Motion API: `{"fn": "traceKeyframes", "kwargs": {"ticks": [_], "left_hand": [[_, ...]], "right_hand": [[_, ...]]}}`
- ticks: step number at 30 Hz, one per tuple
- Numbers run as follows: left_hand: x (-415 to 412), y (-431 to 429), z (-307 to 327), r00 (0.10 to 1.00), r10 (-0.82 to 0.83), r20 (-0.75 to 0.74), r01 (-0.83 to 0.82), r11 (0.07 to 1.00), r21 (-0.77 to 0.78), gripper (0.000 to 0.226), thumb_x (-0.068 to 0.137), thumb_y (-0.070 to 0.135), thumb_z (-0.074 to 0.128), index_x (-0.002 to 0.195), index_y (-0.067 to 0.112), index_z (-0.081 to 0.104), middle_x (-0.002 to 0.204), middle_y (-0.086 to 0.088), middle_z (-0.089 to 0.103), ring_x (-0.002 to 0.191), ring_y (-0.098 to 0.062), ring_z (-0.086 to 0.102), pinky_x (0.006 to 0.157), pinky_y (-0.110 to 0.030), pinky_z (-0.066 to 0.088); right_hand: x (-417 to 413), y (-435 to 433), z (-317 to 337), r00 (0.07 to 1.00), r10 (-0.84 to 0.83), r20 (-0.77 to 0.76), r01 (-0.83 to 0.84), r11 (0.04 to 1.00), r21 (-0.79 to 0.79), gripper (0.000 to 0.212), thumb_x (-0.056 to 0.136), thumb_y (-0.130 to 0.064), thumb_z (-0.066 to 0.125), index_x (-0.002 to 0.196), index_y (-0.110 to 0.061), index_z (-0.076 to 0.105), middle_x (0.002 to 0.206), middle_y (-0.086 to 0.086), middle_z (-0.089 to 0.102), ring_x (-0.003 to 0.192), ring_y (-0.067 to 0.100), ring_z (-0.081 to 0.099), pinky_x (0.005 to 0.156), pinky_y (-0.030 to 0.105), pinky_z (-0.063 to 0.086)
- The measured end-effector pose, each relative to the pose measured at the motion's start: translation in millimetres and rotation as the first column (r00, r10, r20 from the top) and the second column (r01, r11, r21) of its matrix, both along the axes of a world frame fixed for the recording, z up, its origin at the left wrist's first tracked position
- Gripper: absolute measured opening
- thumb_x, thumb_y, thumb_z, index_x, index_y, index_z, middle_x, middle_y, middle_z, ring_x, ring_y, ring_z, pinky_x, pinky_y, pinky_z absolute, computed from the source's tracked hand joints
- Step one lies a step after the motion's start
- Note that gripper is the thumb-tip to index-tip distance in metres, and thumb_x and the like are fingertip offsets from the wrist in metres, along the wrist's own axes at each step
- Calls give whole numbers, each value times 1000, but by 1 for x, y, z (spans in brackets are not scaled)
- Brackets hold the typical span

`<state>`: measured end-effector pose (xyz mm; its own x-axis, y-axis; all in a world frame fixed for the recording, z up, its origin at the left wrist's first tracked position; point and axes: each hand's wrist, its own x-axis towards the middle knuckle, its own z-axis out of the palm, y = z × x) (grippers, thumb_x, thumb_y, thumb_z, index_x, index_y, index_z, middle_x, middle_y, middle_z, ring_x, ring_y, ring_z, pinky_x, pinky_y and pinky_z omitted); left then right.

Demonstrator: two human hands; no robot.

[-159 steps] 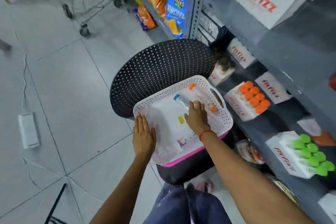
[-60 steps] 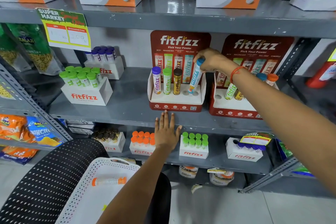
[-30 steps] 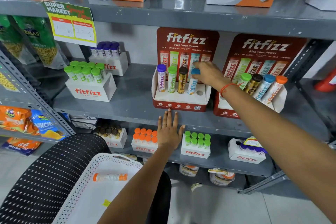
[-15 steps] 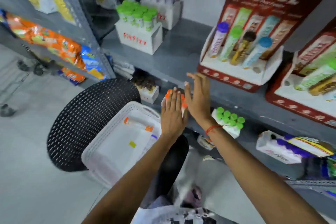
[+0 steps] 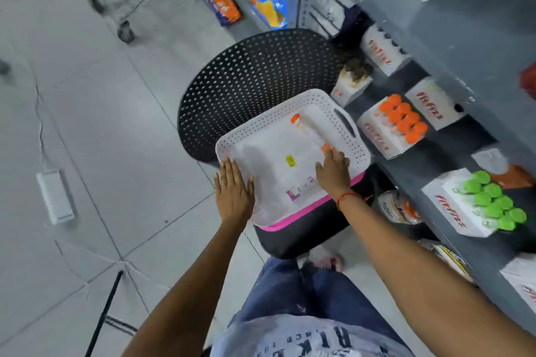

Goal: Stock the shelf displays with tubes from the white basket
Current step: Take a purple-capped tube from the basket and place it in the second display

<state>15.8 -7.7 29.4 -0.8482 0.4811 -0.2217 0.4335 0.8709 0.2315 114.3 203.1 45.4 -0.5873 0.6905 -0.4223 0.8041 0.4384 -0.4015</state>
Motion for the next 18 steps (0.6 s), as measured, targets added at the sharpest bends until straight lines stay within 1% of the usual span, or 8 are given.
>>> {"fn": "traceKeyframes", "kwargs": {"ticks": [2,3,6,8,11,13,15,18], "left_hand": [[-1,-4,-4,1000,3,5,-3,1000,-8,72,93,50,9,146,2,13,155,-16,15,143,-27,10,116,-40,7],[-3,-5,-6,1000,11,12,-11,1000,2,73,92,51,8,147,2,11,156,-15,12,143,-26,7,116,-38,6],[-2,-6,-12,999,26,28,-26,999,20,74,92,52,7,148,4,6,157,-13,7,144,-24,2,115,-36,5],[-2,-7,-14,999,41,31,-42,999,32,72,94,51,10,148,4,6,157,-13,8,144,-24,3,116,-38,8],[-4,-7,-16,998,51,49,-52,998,19,72,93,51,10,148,4,7,157,-13,10,144,-24,4,116,-38,9],[-4,-6,-15,998,44,44,-45,999,13,72,93,51,10,147,3,8,156,-14,11,144,-24,4,115,-36,6],[-1,-5,-13,999,37,24,-37,999,-2,71,94,49,12,147,2,9,156,-15,12,144,-25,4,115,-35,5],[-5,-5,-9,999,37,35,-35,998,-47,66,97,45,18,147,2,7,156,-14,9,144,-25,2,115,-35,1]], "right_hand": [[-1,1,-3,994,3,108,-8,999,44,50,94,-24,49,136,0,36,143,25,32,126,42,33,101,45,39],[-3,0,-2,990,38,133,-52,993,107,47,94,-26,49,133,0,40,142,25,33,126,41,34,99,46,41],[-9,-9,0,963,243,119,-266,932,246,35,90,-23,53,117,-1,54,135,25,43,126,40,37,95,47,45],[-12,-14,-4,955,274,110,-294,922,252,34,88,-22,54,114,0,56,133,26,45,128,41,36,95,47,46],[-13,-11,-6,981,60,185,-86,987,136,42,92,-24,50,126,-1,45,145,25,30,127,42,33,94,46,46],[-12,-6,-7,964,-52,260,47,999,25,51,94,-25,47,138,-4,32,147,26,22,124,44,36,94,46,46],[-12,-2,-8,955,-121,269,144,987,-66,55,95,-21,47,143,-7,24,146,27,23,121,45,43,95,45,46],[-23,3,-4,938,-254,235,295,941,-165,52,92,-10,51,139,-5,30,142,26,30,120,44,47,99,45,44]]}}
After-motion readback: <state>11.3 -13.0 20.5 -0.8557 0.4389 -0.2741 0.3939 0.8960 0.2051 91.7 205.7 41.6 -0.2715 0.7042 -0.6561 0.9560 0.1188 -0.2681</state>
